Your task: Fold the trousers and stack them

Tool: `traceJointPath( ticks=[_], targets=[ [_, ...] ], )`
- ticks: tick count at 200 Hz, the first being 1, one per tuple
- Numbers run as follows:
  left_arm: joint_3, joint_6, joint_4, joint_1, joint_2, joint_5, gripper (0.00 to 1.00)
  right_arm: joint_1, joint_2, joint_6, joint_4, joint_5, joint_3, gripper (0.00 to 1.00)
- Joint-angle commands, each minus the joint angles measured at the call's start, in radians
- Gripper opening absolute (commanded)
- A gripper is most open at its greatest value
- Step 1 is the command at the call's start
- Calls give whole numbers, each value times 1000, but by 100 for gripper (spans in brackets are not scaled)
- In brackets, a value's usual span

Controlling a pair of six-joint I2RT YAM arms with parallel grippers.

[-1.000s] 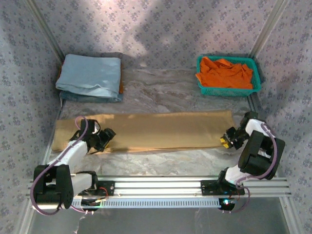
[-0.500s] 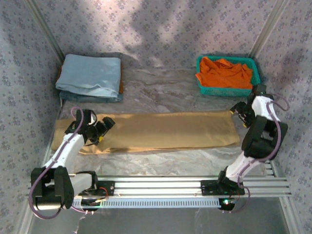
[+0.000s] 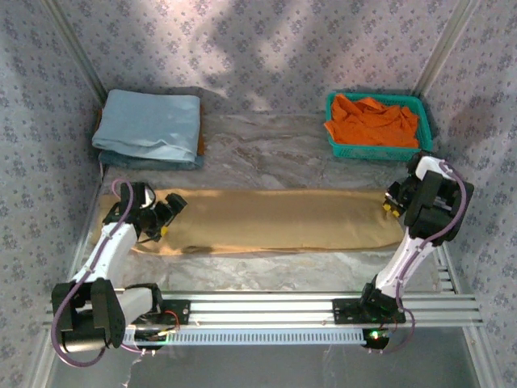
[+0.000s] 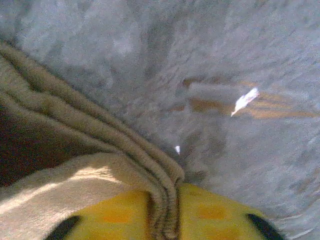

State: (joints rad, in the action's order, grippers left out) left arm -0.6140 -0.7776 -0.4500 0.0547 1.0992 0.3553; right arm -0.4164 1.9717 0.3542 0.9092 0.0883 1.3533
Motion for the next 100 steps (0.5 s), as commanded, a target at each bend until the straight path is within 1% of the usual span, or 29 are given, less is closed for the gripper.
traceJointPath(
  ticks=[1, 3, 36, 75, 100],
  targets=[
    [-29, 22, -20, 11, -9, 27, 97, 36, 4, -8, 36, 117, -37, 2],
    [-30, 22, -20, 11, -9, 27, 97, 36, 1, -8, 37, 119, -37, 0],
    [-40, 17, -31, 14, -13, 39, 97, 39, -119, 47, 2, 221, -80, 0],
    [-75, 21, -60, 17, -31, 45, 96, 63, -308, 104, -1, 259, -131, 0],
    [-109, 28, -80, 20, -30, 50, 96, 105, -398, 123, 26, 263, -139, 0]
  ],
)
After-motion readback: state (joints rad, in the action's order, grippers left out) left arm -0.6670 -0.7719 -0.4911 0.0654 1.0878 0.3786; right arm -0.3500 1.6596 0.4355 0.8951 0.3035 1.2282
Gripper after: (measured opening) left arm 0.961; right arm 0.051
